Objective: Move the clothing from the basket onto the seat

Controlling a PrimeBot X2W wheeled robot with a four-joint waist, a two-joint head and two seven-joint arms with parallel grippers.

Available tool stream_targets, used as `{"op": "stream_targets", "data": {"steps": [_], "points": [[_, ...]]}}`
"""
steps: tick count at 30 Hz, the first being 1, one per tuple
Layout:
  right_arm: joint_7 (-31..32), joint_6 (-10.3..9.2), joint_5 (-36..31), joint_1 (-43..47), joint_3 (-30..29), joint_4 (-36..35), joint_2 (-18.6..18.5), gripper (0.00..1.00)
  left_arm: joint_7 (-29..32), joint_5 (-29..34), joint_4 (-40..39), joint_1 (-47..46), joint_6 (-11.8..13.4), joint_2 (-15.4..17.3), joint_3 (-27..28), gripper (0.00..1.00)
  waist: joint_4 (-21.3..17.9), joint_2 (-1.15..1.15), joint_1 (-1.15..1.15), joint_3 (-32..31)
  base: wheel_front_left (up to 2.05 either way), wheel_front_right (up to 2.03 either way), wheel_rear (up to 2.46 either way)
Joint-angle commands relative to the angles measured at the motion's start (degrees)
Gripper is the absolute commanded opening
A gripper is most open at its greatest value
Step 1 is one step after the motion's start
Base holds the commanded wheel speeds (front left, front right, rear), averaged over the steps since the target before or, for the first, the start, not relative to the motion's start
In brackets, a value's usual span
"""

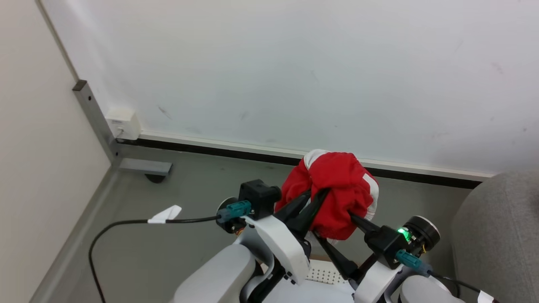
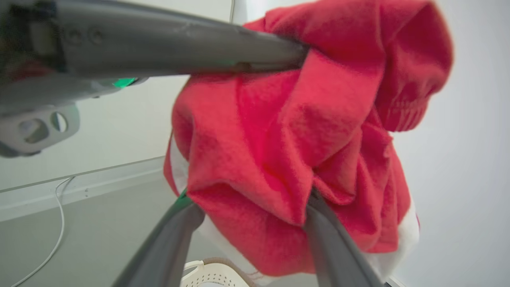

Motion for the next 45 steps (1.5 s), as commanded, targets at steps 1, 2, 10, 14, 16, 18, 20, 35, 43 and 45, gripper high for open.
{"op": "stream_targets", "data": {"steps": [1,2,10,14,16,18,20,35,43,45], "points": [[0.02,-0.15,-0.38,-0.63,-0.31,0.50,0.10,1.00,0.26,-0.34,0.34,-0.13,-0.28,0.00,-0.20,0.00,0.85,0.00,0.00,-0.05,0.00,0.00,0.00],[0.02,-0.15,-0.51,-0.80,-0.72,1.18,0.32,1.00,0.30,-0.52,0.50,-0.26,-0.32,-0.15,-0.54,0.00,1.37,0.00,0.00,-0.07,0.00,0.00,0.00],[0.02,-0.15,0.44,-1.24,-0.36,3.01,1.81,0.00,0.05,-1.70,2.14,-0.23,-0.81,-0.71,-1.66,0.00,3.08,0.00,0.00,-0.46,0.00,0.00,0.00],[0.02,-0.15,1.03,-1.24,0.29,2.94,1.67,0.00,-0.29,-1.92,2.64,-0.39,-0.73,-0.35,-1.49,0.00,2.73,0.00,0.00,-0.53,0.00,0.00,0.00],[0.02,-0.15,1.53,-1.14,0.07,2.51,1.44,0.00,-0.49,-1.91,2.89,-0.38,-0.54,-0.03,-1.29,0.00,2.30,0.00,0.00,-0.48,0.00,0.00,0.00],[0.02,-0.15,2.00,-0.73,-0.37,2.06,1.43,0.00,-0.58,-2.06,3.12,-0.35,-0.34,0.36,-1.09,0.00,1.83,0.00,0.00,-0.38,0.00,0.00,0.00],[0.02,-0.15,2.05,-0.49,-0.67,1.96,1.40,0.00,-0.70,-2.06,3.26,-0.35,-0.21,0.64,-0.93,0.00,1.33,0.00,0.00,-0.28,0.00,0.00,0.00],[0.00,-0.15,1.13,2.78,-10.38,-2.16,2.44,0.00,-2.37,-0.84,1.84,0.47,0.88,2.57,-0.75,1.00,-5.20,0.00,0.00,1.40,0.00,0.00,0.00],[0.01,-0.15,-0.70,5.63,-18.68,-7.23,0.50,0.00,-3.47,1.78,-1.29,0.89,0.70,4.53,-2.15,1.00,-13.24,0.00,0.00,3.37,0.00,0.00,0.00],[0.01,-0.14,-0.71,6.31,-20.13,-8.62,-0.06,0.00,-3.85,3.31,-1.82,1.01,1.15,5.00,-2.62,1.00,-15.69,0.00,0.00,3.65,0.00,0.00,0.00]]}}
